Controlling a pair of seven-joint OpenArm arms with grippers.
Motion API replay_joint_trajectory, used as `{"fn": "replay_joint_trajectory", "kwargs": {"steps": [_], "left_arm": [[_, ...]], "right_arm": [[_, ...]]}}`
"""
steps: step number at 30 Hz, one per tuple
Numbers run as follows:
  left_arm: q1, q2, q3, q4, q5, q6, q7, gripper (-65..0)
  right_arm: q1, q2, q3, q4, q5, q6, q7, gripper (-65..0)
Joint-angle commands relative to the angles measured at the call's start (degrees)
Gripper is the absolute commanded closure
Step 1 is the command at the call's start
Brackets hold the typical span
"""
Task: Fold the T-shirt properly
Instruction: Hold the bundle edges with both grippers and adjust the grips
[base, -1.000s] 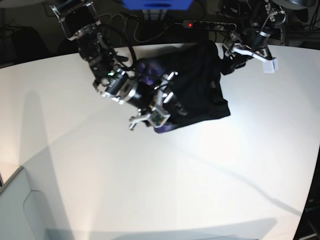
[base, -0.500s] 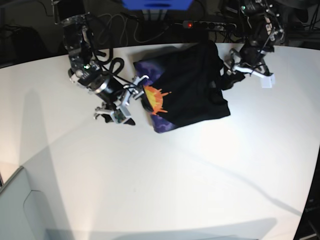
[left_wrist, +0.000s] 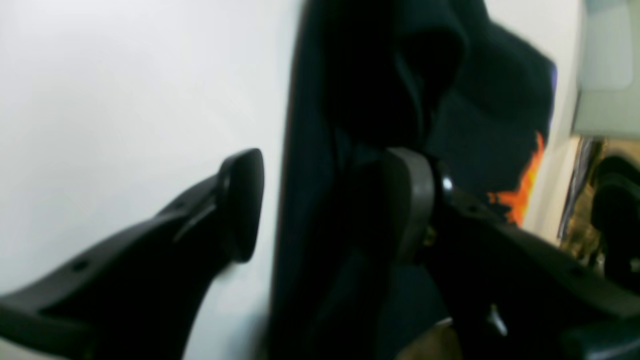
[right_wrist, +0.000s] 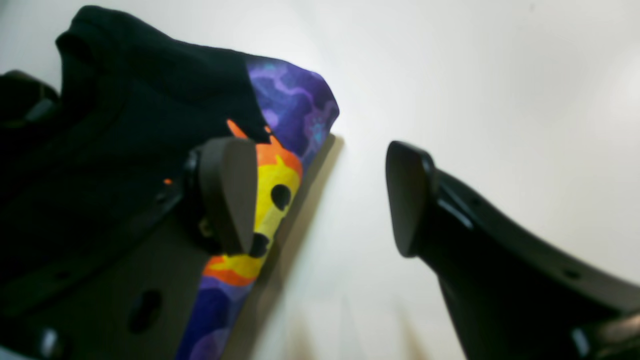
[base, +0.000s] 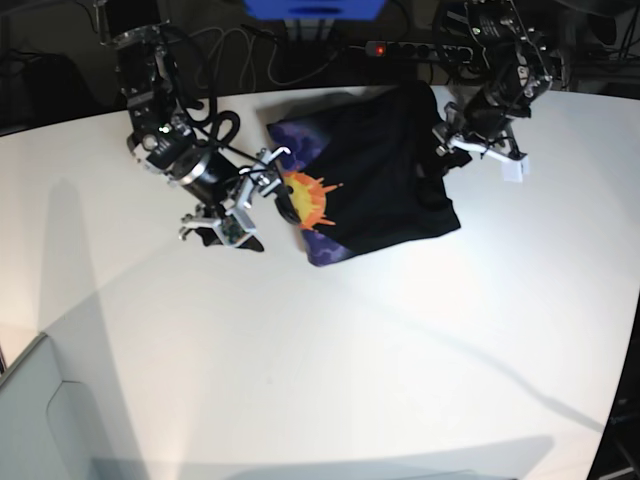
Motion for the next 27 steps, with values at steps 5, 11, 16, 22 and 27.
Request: {"fn": "replay_joint_trajectory", "kwargs": {"steps": [5, 11, 16, 22, 27], "left_arm": [[2.4, -0.1, -0.2, 8.0, -1.0, -0.6, -0.5, -35.7], [-1.8, -0.1, -0.1, 4.0, -0.2, 0.1, -0.5, -35.7], [-4.5, 0.3, 0.0, 0.4, 4.6, 0.1, -0.5, -35.7], [-4.9, 0.4, 3.1, -0.1, 10.8, 0.1, -1.1, -35.7], [-4.0, -0.8, 2.0, -0.2, 11.4, 0.1, -1.2, -35.7]], "right_arm": [[0.4, 0.1, 0.1, 1.2, 0.9, 0.1, 1.5, -38.9], [0.5, 0.0, 0.1, 0.8, 0.9, 0.1, 1.5, -39.0], [0.4, 0.1, 0.1, 0.8, 0.9, 0.1, 1.5, -39.0], [0.4, 0.1, 0.1, 0.8, 0.8, 0.1, 1.5, -39.0], [0.4, 0.1, 0.0, 0.8, 0.8, 0.1, 1.5, -39.0]]}}
